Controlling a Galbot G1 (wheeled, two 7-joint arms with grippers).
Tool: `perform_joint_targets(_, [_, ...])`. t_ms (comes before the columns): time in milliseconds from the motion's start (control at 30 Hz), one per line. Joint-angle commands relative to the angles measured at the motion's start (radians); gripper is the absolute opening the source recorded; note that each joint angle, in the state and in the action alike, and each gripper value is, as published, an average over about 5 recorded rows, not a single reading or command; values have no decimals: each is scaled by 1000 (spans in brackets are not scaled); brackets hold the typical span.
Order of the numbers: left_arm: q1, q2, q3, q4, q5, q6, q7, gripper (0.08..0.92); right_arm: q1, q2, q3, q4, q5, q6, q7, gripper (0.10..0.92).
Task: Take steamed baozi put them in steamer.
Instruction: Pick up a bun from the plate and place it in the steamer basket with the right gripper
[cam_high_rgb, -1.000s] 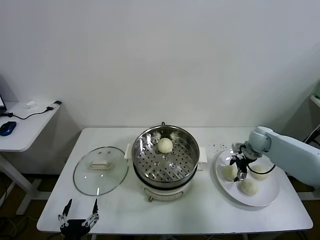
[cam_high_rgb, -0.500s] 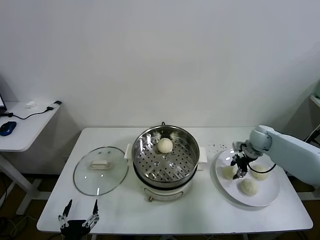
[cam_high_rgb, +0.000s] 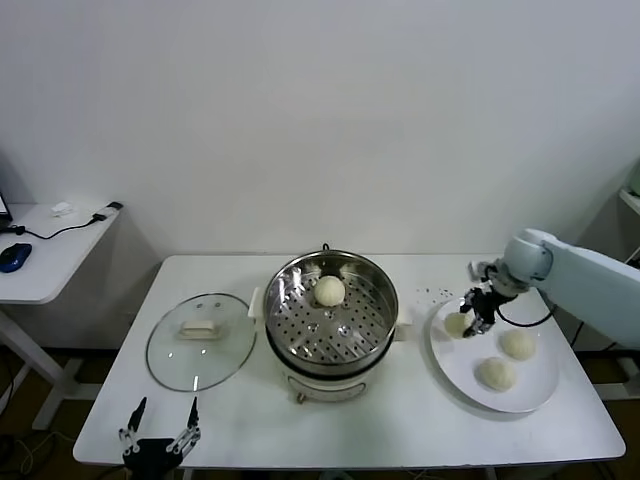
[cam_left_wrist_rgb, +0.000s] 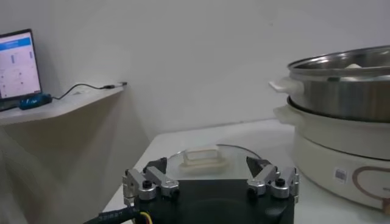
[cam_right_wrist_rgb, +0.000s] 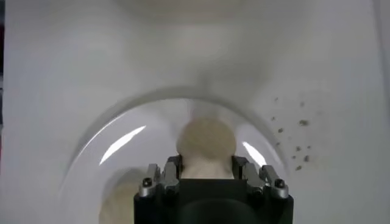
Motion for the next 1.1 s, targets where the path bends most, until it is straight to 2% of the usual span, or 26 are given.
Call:
perform_joint_targets(33, [-1,1,17,-2,3,0,1,823,500,138,-360,26,369,-9,4,551])
perform_joint_targets(167, [-2,6,36,-3,13,-2,2,823,605,243,-418,44,498,-33,17,551])
perform_joint_targets(367, [-4,13,52,-6,20,-5,3,823,608,411,-411,101,589,-96,85,551])
perform_joint_targets(733, [-8,16,55,-2,17,-7,-1,823,454,629,-366,133,681,-243,276,551])
perform_joint_targets(1100, [-16,19,41,16,12,-4,-2,823,296,724,-375,97,657,-297,347,551])
